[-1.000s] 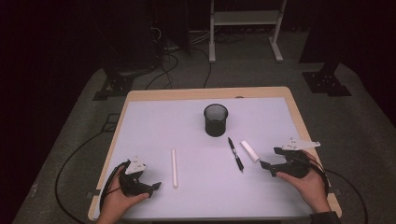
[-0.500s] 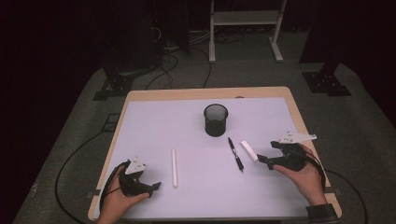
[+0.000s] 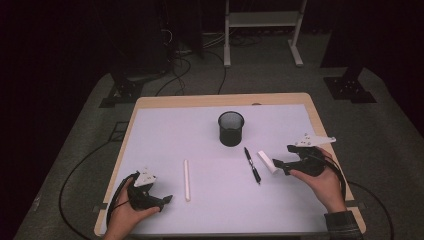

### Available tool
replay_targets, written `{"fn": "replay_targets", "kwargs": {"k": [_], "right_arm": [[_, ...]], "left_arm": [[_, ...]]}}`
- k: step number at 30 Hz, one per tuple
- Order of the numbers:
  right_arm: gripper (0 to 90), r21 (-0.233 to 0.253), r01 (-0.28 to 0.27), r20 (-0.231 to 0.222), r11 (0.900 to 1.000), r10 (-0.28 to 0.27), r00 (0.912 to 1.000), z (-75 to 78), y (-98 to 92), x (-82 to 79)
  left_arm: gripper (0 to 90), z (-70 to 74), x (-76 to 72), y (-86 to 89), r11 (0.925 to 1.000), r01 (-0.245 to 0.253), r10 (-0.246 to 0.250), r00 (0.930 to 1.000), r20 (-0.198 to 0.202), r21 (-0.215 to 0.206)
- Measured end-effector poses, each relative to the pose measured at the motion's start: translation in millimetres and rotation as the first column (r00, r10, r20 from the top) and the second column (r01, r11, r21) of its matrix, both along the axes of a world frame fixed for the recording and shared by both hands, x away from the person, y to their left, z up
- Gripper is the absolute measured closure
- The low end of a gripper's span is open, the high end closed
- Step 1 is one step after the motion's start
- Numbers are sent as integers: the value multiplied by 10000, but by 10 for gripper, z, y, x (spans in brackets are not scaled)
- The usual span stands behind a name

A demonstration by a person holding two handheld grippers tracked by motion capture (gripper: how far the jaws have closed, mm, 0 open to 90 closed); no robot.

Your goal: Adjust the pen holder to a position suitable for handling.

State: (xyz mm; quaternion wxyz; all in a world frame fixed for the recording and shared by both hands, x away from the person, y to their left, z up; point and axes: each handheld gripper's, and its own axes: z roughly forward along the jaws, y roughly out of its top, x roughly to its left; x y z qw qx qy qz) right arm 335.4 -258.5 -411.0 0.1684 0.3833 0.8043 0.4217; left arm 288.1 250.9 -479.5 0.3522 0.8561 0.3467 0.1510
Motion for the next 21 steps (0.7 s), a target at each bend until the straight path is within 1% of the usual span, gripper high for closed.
{"fn": "replay_targets", "kwargs": {"k": [6, 10, 18, 21], "right_arm": [[199, 24, -14, 41, 10000, 14, 10000, 37, 36, 47], [198, 5, -65, 77, 10000, 65, 9999, 57, 82, 108], [200, 19, -58, 12, 10000, 58, 10000, 79, 151, 187], [200, -47, -83, -11, 10000, 83, 10000, 84, 179, 229]], "left_arm": [[16, 0, 0, 0, 10000, -2, 2, 10000, 3, 0], [16, 0, 0, 0, 10000, -1, 1, 10000, 2, -1], [16, -1, 0, 0, 10000, 0, 0, 10000, 4, 1], [16, -1, 0, 0, 10000, -3, 3, 10000, 6, -4]]}}
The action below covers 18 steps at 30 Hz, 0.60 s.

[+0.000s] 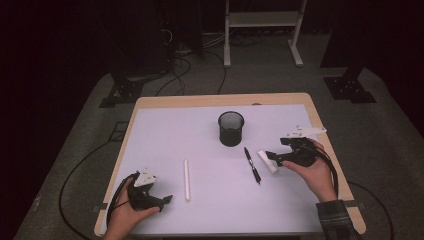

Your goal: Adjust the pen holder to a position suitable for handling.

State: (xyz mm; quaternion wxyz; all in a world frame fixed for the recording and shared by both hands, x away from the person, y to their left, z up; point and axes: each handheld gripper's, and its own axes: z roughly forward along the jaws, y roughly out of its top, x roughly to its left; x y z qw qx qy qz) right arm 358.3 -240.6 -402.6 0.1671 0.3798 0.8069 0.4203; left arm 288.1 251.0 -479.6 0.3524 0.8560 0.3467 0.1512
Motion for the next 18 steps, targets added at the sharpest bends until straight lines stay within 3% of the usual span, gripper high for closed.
{"fn": "replay_targets", "kwargs": {"k": [18], "right_arm": [[214, -2, -73, -208, 10000, 72, 9998, 98, 194, 300]], "left_arm": [[16, 0, -1, 0, 10000, -3, 3, 10000, 3, 8]]}}
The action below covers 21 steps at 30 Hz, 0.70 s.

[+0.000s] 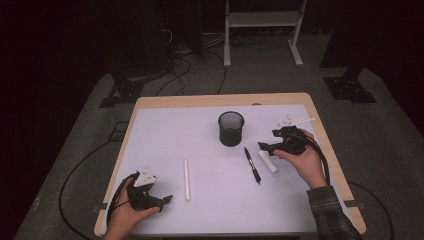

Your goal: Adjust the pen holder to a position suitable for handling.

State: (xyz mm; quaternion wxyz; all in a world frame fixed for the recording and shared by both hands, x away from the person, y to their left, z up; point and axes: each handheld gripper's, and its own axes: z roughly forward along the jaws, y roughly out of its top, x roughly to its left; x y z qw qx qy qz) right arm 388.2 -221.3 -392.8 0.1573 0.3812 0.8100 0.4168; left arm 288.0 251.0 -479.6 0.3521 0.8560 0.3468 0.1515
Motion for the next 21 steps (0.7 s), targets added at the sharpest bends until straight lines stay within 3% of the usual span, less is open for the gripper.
{"fn": "replay_targets", "kwargs": {"k": [21], "right_arm": [[221, 72, -93, 75, 9999, 93, 9999, 141, 218, 235]], "left_arm": [[16, -1, 2, 1, 10000, 22, -22, 10000, 42, 28]]}}
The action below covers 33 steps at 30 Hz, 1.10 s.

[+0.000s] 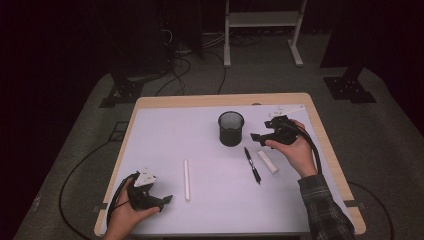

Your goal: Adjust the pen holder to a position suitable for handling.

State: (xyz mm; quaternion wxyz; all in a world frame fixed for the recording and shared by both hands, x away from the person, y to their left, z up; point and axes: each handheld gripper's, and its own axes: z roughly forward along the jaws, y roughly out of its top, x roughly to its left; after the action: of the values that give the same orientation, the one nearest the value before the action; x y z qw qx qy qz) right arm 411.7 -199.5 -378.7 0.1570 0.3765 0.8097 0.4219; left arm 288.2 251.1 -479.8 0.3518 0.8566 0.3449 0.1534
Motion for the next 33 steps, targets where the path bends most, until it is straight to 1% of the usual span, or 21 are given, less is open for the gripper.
{"fn": "replay_targets", "kwargs": {"k": [5, 9, 16, 18, 19, 20, 26, 29, 33], "right_arm": [[222, 23, 6, -42, 10000, -6, 10000, 4, 44, 67], [223, -22, 42, -172, 10000, -42, 9998, 2, 89, 137], [226, -62, 88, -192, 9999, -89, 9998, 22, 122, 211], [227, -94, 92, -146, 9999, -93, 9999, 28, 137, 256], [227, -92, 122, -216, 9999, -124, 9997, 30, 144, 267], [231, -74, 98, -181, 9999, -100, 9998, 26, 151, 284], [238, -85, 145, -323, 9999, -147, 9994, -6, 189, 349], [244, -89, 168, -340, 9998, -171, 9993, -26, 212, 411], [252, -111, 180, -381, 9998, -184, 9991, -8, 243, 466]], "left_arm": [[16, -1, -3, -2, 10000, -21, 21, 10000, -31, -29], [16, -1, -2, -2, 10000, -16, 16, 10000, -29, -25], [16, -1, -2, -2, 10000, -13, 13, 10000, -30, -24], [16, -1, -2, -2, 10000, -15, 15, 10000, -29, -25], [16, -1, -2, -2, 10000, -17, 17, 10000, -27, -28], [16, -1, -2, -2, 10000, -16, 16, 10000, -30, -26], [16, -1, -2, -3, 10000, -18, 18, 10000, -31, -29], [15, -1, -2, -2, 10000, -16, 16, 10000, -31, -22], [16, -1, -2, -2, 10000, -15, 15, 10000, -33, -24]]}}
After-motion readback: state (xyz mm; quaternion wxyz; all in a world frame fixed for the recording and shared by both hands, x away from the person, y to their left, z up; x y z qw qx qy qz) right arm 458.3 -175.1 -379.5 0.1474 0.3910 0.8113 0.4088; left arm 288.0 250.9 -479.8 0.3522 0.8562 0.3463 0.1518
